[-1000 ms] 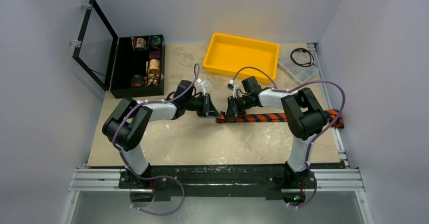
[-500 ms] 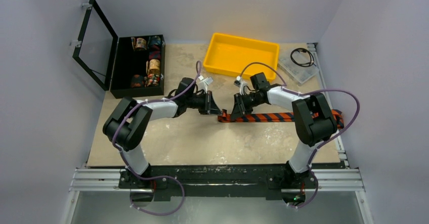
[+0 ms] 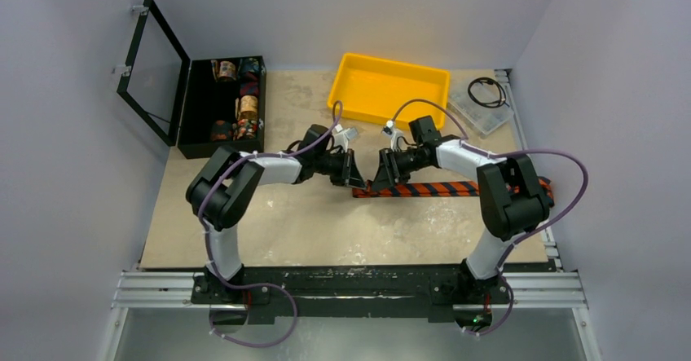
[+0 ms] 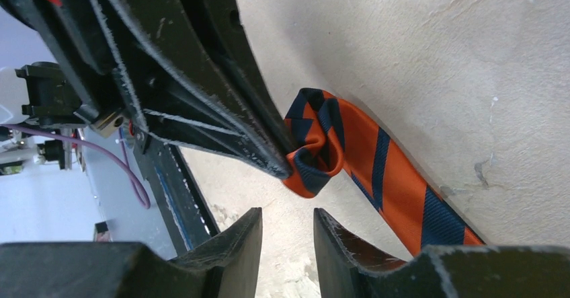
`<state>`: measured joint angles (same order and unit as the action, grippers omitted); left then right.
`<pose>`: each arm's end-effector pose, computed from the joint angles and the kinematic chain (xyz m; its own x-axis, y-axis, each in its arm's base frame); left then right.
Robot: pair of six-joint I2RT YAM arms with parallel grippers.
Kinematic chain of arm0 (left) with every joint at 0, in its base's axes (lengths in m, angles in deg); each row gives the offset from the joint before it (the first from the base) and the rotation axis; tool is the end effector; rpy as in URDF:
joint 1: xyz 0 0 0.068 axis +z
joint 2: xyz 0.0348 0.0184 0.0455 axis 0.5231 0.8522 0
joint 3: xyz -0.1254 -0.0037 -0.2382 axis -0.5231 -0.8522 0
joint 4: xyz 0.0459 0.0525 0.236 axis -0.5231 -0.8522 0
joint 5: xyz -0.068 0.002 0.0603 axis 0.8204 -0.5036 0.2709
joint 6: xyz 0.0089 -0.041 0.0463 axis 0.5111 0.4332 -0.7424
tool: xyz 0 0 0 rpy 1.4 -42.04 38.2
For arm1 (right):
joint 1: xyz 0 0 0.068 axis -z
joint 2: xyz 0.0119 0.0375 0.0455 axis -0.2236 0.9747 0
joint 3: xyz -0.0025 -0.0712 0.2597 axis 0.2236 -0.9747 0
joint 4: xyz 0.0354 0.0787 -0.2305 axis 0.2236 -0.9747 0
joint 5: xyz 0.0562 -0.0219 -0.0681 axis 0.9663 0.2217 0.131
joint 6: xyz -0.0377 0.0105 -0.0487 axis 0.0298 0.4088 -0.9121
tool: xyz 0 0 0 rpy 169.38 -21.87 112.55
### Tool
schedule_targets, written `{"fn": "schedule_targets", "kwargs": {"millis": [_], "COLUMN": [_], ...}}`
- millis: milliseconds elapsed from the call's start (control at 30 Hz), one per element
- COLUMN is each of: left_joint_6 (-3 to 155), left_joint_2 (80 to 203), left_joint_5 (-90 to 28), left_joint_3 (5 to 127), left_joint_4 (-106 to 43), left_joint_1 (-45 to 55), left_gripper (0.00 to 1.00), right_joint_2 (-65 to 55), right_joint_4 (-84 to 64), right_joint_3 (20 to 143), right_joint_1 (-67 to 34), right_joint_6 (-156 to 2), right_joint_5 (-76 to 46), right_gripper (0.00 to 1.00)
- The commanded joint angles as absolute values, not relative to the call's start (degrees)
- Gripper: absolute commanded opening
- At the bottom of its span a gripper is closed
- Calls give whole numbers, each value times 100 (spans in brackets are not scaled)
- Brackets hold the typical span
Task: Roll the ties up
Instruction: Roll the tie at the center of the board.
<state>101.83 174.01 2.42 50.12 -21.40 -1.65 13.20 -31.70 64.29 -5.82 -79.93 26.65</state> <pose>0.2950 -0.2310 0.1504 -0.9317 0.0719 -0.3560 0.3450 0.4818 -0.8055 0.2923 0.1375 0.1729 -0.8799 -0.2505 -0.4037 -0.4740 0.5203 0.7104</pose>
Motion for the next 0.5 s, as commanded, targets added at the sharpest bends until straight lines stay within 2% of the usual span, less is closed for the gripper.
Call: {"fn": "schedule_targets", "kwargs": {"millis": [0, 133, 267, 367, 467], "left_joint_6": [10049, 10191, 10458, 10599, 10655], "left_joint_2": [17677, 17847, 17972, 18048, 18098], "left_joint_5": [390, 502, 687, 749, 749], "left_joint_3": [5335, 5361, 5360, 5362, 5370], "left_joint_4": [-2102, -1974, -1778, -1683, -1686], "left_joint_1": [-162, -157, -142, -138, -99], "left_gripper": [2, 21, 28, 30, 22], "right_joint_2": [1477, 1563, 1654, 1725, 1788], "right_joint_4": [-2941, -2921, -2965, -2908, -2768], "right_joint_3": [6369, 6391, 6455, 6464, 6473], "right_joint_1": [-571, -537, -498, -475, -474], "right_joint_6": [-7776, -7730, -7701, -7628, -7486], "right_joint_5": [2809, 2649, 2534, 2410, 2345], "right_gripper": [41, 47, 47, 46, 42]}}
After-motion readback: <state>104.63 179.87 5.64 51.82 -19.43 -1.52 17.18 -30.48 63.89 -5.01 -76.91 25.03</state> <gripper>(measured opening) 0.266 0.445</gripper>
